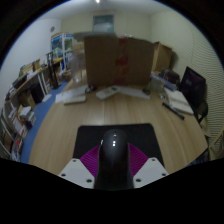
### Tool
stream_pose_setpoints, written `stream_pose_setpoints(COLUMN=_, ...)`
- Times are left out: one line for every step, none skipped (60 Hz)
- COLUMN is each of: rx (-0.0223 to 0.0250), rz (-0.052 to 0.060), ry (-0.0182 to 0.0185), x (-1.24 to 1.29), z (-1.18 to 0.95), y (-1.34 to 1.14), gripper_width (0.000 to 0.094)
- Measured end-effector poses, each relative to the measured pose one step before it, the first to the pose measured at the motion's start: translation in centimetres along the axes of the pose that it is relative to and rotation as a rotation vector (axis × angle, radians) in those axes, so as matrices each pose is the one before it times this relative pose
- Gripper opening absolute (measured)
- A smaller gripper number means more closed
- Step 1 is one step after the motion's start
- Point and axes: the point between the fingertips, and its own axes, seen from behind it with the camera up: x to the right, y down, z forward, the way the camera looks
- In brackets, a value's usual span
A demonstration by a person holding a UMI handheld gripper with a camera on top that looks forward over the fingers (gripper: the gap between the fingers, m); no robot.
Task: Arrange mouse
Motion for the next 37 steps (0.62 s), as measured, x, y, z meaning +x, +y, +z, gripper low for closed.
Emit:
stream_pose_setpoints(rx=-0.01510, rz=-0.0057, ry=-0.00797, x=0.254, z=0.932, y=0.762, gripper_width=0.0375)
stream_pose_setpoints(rx=-0.01436, rz=-0.0055, ry=-0.00673, x=0.043, z=0.546, y=0.664, gripper_width=0.0381)
stream_pose_setpoints(rx=-0.01276, rz=-0.0045, ry=-0.00724, x=0.004, z=0.484, y=0.612, gripper_width=0.0398)
stream_pose_setpoints(rx=-0.00836, rz=-0.0032, ry=-0.00534, x=-0.031, z=0.458, y=0.498, gripper_width=0.0403)
stream_pose_setpoints(rx=-0.01446, rz=-0.0032, ry=-0.00318, x=-0.203, z=0.066, y=0.545, gripper_width=0.0424)
stream_pose_setpoints(rx=-0.00714, rz=-0.0009, ry=-0.00439, x=-0.186, z=-0.117, y=0.304, gripper_width=0.0441)
stream_pose_setpoints(rx=0.03301, rz=0.0068, ry=-0.00745, x=-0.024, z=0.332, y=-0.613, gripper_width=0.0434)
stream_pose_setpoints(rx=0.00421, rz=0.0007, ry=-0.00697, x=-0.032, z=0.112, y=-0.024, gripper_width=0.0438)
stream_pose_setpoints(rx=-0.00471, rz=0.0010, ry=-0.00521, x=-0.005, z=0.125, y=0.069, gripper_width=0.0484)
stream_pose_setpoints(rx=-0.01664, rz=-0.0010, ry=-0.00485, x=-0.018, z=0.012, y=0.363, gripper_width=0.0473)
stream_pose_setpoints(rx=0.00781, rz=0.0005, ry=-0.00379, x=0.030, z=0.052, y=-0.259, gripper_width=0.0482)
stream_pose_setpoints(rx=-0.00685, rz=-0.0003, ry=-0.00184, x=0.043, z=-0.007, y=0.046, gripper_width=0.0500)
stream_pose_setpoints(rx=-0.01010, rz=0.0000, ry=-0.00093, x=0.026, z=-0.018, y=0.137, gripper_width=0.0508)
stream_pose_setpoints(rx=-0.00950, rz=0.0011, ry=-0.00057, x=-0.015, z=-0.138, y=0.103, gripper_width=0.0559)
stream_pose_setpoints(rx=-0.00929, rz=0.0024, ry=0.00265, x=0.040, z=-0.062, y=0.086, gripper_width=0.0532)
stream_pose_setpoints(rx=-0.00743, rz=0.0034, ry=0.00331, x=0.041, z=-0.092, y=0.051, gripper_width=0.0604)
stream_pose_setpoints(rx=-0.01335, rz=0.0037, ry=0.00387, x=0.023, z=-0.156, y=0.163, gripper_width=0.0677)
stream_pose_setpoints(rx=-0.01425, rz=0.0043, ry=0.00651, x=0.057, z=-0.186, y=0.185, gripper_width=0.0751)
stream_pose_setpoints(rx=-0.01222, rz=0.0048, ry=0.00676, x=0.070, z=-0.210, y=0.171, gripper_width=0.0825)
stream_pose_setpoints(rx=-0.00771, rz=0.0038, ry=0.01133, x=0.001, z=-0.166, y=0.207, gripper_width=0.0899)
stream_pose_setpoints(rx=-0.00378, rz=0.0051, ry=0.00639, x=0.066, z=-0.197, y=0.007, gripper_width=0.0856)
stream_pose_setpoints(rx=0.00084, rz=0.0053, ry=0.00385, x=-0.007, z=-0.287, y=-0.035, gripper_width=0.0877)
stream_pose_setpoints(rx=0.00033, rz=0.0049, ry=0.00510, x=0.006, z=-0.370, y=-0.003, gripper_width=0.0833)
stream_pose_setpoints(rx=0.00341, rz=0.0061, ry=0.00372, x=-0.058, z=-0.403, y=-0.034, gripper_width=0.0829)
stream_pose_setpoints(rx=0.00514, rz=0.0075, ry=0.00243, x=-0.086, z=-0.795, y=-0.133, gripper_width=0.0837)
stream_pose_setpoints(rx=0.00480, rz=0.0067, ry=0.00154, x=-0.191, z=-0.509, y=-0.019, gripper_width=0.0840)
stream_pose_setpoints(rx=0.00538, rz=0.0075, ry=0.00290, x=-0.154, z=-0.554, y=-0.024, gripper_width=0.0837)
stream_pose_setpoints(rx=0.00695, rz=0.0086, ry=0.00135, x=-0.189, z=-0.564, y=-0.037, gripper_width=0.0839)
stream_pose_setpoints(rx=0.00622, rz=0.0084, ry=0.00131, x=-0.267, z=-0.641, y=-0.017, gripper_width=0.0838)
stream_pose_setpoints(rx=0.00558, rz=0.0073, ry=0.00137, x=-0.279, z=-0.680, y=-0.024, gripper_width=0.0835)
stream_pose_setpoints(rx=0.00622, rz=0.0074, ry=0.00207, x=-0.277, z=-0.703, y=0.002, gripper_width=0.0836)
stream_pose_setpoints(rx=0.00629, rz=0.0080, ry=0.00355, x=-0.245, z=-0.716, y=0.004, gripper_width=0.0837)
stream_pose_setpoints(rx=0.00584, rz=0.0076, ry=0.00495, x=-0.204, z=-0.735, y=0.025, gripper_width=0.0835)
stream_pose_setpoints(rx=0.00576, rz=0.0078, ry=0.00598, x=-0.176, z=-0.738, y=0.049, gripper_width=0.0838)
stream_pose_setpoints(rx=0.00561, rz=0.0075, ry=0.00585, x=-0.201, z=-0.772, y=0.070, gripper_width=0.0840)
stream_pose_setpoints(rx=0.00585, rz=0.0064, ry=0.00576, x=-0.218, z=-0.741, y=0.062, gripper_width=0.0837)
stream_pose_setpoints(rx=0.00523, rz=0.0056, ry=0.00482, x=-0.166, z=-0.764, y=0.046, gripper_width=0.0836)
